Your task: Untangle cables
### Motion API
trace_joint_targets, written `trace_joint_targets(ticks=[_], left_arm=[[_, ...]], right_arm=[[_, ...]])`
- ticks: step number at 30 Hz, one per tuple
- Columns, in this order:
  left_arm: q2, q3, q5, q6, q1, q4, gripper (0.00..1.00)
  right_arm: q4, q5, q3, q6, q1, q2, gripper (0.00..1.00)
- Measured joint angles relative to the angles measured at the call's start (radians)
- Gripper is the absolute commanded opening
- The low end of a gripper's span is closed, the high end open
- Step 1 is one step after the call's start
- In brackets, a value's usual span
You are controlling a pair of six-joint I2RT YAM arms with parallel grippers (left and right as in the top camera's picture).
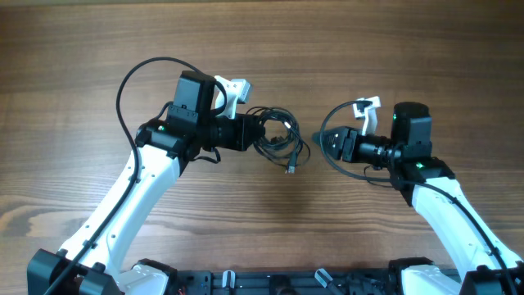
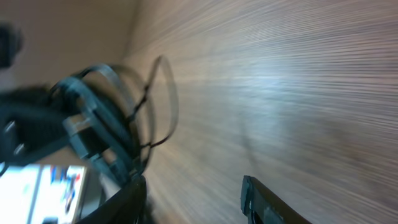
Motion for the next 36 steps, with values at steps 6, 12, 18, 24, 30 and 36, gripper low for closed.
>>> trace_joint_targets(ticks=[6, 12, 18, 24, 30, 36], left_arm=[[0.001, 0.0, -0.002, 0.007, -0.038, -0.007, 0.04], [0.027, -0.001, -0.103, -0.023, -0.135, 0.012, 0.04], [0.045, -0.008, -0.243, -0.043, -0.175, -0.053, 0.04], [0.045, -0.008, -0.303, -0.065, -0.171, -0.053, 0.04], [0.046, -0.008, -0.272, -0.068, -0.186, -0.053, 0.04], [0.045, -0.008, -0.367, -0.072, -0.148, -0.061, 0.04]], right_arm=[[0.0, -0.091, 0.0, -0.075, 0.044, 0.0, 0.48], [-0.039, 0.137, 0.0, -0.087, 0.187, 0.0, 0.15], [-0.271, 0.536, 0.026, 0.092, 0.24, -0.007, 0.34], [-0.291, 0.655, 0.026, 0.149, 0.236, -0.006, 0.35], [-0.43, 0.784, 0.037, 0.277, 0.251, -0.01, 0.61], [-0.307, 0.885, 0.007, 0.189, 0.21, -0.003, 0.84]])
